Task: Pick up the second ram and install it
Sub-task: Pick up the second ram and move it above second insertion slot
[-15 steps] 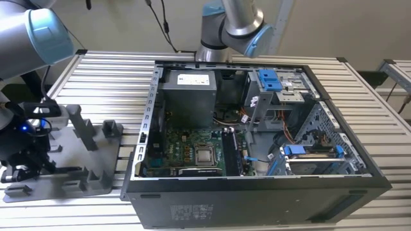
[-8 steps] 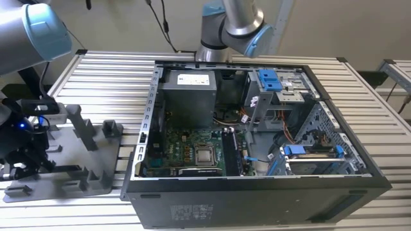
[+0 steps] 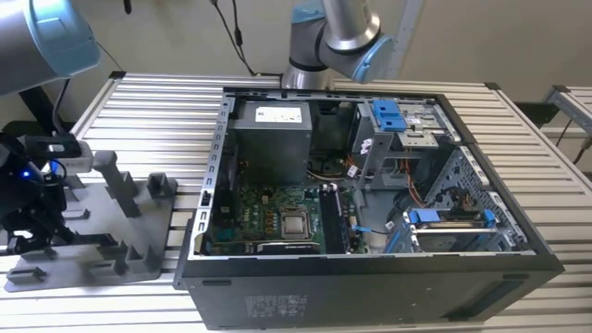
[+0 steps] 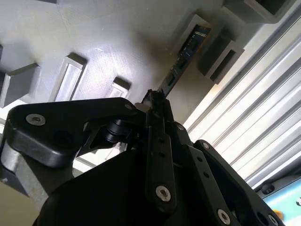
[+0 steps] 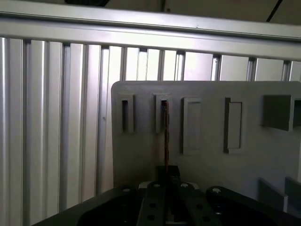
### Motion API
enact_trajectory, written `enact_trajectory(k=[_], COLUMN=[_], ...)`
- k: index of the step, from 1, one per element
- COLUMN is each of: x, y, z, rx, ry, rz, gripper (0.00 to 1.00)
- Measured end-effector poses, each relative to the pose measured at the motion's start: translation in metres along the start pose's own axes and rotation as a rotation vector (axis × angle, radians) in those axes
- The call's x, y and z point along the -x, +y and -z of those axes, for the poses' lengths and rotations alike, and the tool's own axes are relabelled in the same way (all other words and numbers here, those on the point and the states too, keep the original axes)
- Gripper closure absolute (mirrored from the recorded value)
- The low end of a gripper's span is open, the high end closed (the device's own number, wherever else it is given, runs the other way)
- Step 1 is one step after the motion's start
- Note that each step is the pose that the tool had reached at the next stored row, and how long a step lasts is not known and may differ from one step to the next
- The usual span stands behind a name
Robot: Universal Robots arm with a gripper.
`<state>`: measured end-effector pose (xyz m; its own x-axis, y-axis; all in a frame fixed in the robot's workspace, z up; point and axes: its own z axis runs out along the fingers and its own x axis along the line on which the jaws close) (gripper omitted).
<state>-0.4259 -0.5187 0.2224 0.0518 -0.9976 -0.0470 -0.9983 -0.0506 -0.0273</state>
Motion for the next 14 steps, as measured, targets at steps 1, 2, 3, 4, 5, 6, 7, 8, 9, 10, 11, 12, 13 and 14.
enact_trajectory(k=[1, 2, 3, 4, 5, 6, 7, 8, 9, 10, 11, 12, 13, 14], x=[0.0001, 0.0001, 0.0002, 0.0002, 0.0003, 0.0003, 0.0004, 0.0004, 0.0004, 0.0005, 0.0005, 0.0006, 0.0006, 0.0007], y=[0.0, -0.0001, -0.0001, -0.0001, -0.0001, -0.0002, -0.0002, -0.0002, -0.0002, -0.0003, -0.0003, -0.0003, -0.0003, -0.0004], z=[0.0016, 0.0031, 0.0044, 0.0052, 0.0059, 0.0067, 0.0075, 0.0081, 0.0089, 0.0098, 0.0109, 0.012, 0.0133, 0.0144], rx=[0.0, 0.0001, 0.0, 0.0, 0.0, 0.0, 0.0001, 0.0001, 0.0001, 0.0, 0.0, 0.0001, 0.0001, 0.0], ry=[0.0, 0.0, 0.0, 0.0, 0.0, 0.0, 0.0001, 0.0, 0.0001, 0.0, 0.0, 0.0001, 0.0001, 0.0], rz=[0.0, 0.0, 0.0, 0.0, 0.0, 0.0, 0.0, 0.0, 0.0, 0.0, 0.0, 0.0, 0.0, 0.0], gripper=[0.86, 0.86, 0.86, 0.86, 0.86, 0.86, 0.86, 0.86, 0.86, 0.86, 0.86, 0.86, 0.86, 0.86])
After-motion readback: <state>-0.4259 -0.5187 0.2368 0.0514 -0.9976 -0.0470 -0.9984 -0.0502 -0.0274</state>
